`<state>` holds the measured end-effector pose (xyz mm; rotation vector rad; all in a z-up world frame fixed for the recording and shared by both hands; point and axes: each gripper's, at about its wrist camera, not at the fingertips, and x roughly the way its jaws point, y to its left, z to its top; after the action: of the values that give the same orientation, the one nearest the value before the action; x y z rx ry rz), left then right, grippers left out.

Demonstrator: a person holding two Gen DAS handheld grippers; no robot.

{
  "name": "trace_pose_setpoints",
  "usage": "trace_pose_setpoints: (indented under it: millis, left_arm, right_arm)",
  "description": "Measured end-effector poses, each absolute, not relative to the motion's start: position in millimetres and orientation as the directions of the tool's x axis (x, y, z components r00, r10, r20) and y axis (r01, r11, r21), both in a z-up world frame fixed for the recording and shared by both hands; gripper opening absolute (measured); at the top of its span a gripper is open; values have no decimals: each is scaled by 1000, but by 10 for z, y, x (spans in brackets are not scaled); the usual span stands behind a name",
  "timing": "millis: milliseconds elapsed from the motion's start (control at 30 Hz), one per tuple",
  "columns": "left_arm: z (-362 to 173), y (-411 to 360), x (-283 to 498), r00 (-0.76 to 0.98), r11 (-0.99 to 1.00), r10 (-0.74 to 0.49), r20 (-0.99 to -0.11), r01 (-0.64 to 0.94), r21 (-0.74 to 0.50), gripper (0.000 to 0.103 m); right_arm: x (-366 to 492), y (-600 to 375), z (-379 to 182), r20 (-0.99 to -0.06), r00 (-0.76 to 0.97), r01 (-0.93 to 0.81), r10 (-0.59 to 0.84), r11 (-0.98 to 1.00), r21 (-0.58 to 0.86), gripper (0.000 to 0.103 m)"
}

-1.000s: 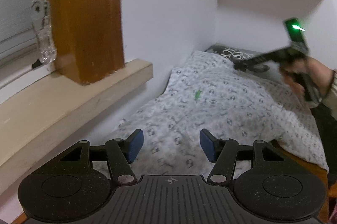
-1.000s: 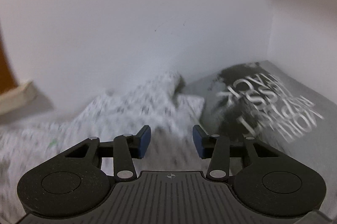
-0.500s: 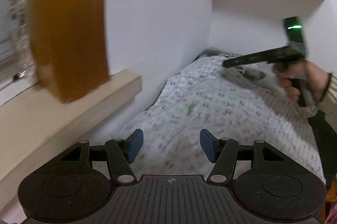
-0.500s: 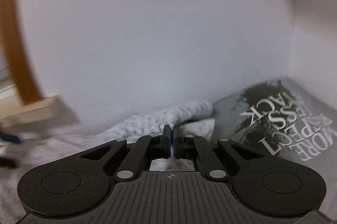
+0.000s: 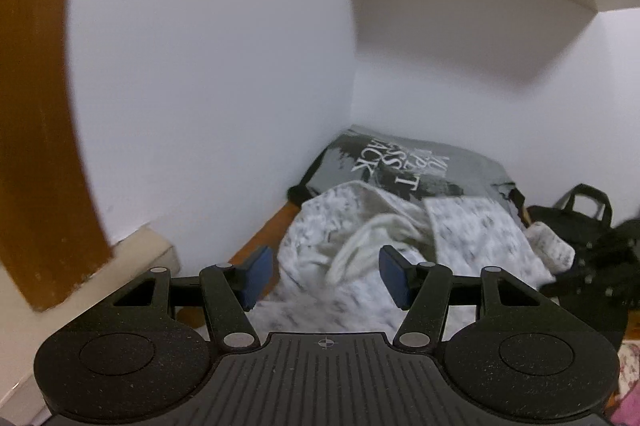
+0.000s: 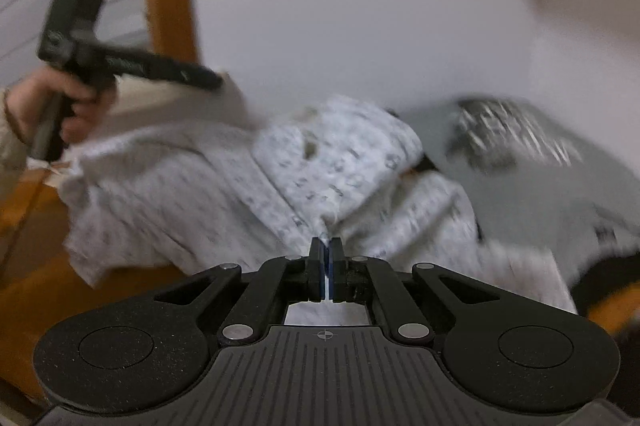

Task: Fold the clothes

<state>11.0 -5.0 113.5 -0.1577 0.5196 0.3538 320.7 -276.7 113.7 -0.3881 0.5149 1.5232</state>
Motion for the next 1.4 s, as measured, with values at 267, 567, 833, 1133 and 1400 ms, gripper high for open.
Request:
trace_pose_setpoints:
  millis: [267, 567, 833, 1133, 1400]
  left_arm:
    - [1008, 154, 419, 784, 923, 291, -549, -381, -54, 63]
    - [905, 382, 826, 761, 935, 262, -593, -352, -38, 35]
    - [776, 608, 1422, 741, 953, 237, -629, -303, 3, 46]
    - [394, 864, 1908, 628, 956, 165, -761, -292, -33, 58]
    - [480, 774, 1632, 648, 960, 125, -752, -270, -74, 10]
  right_arm:
    - [3244, -2760, 1116, -553, 8, -994, 833, 68, 87, 2]
    - [3220, -2656, 1129, -580, 66, -990, 812, 128, 67, 23]
    - [3321, -2494, 1204, -567, 63, -973, 821, 176, 147, 36]
    - [3405, -2276, 1133, -594, 72, -958, 802, 220, 181, 42]
    - [3410, -2223, 1069, -594, 61, -960, 802, 210, 185, 12]
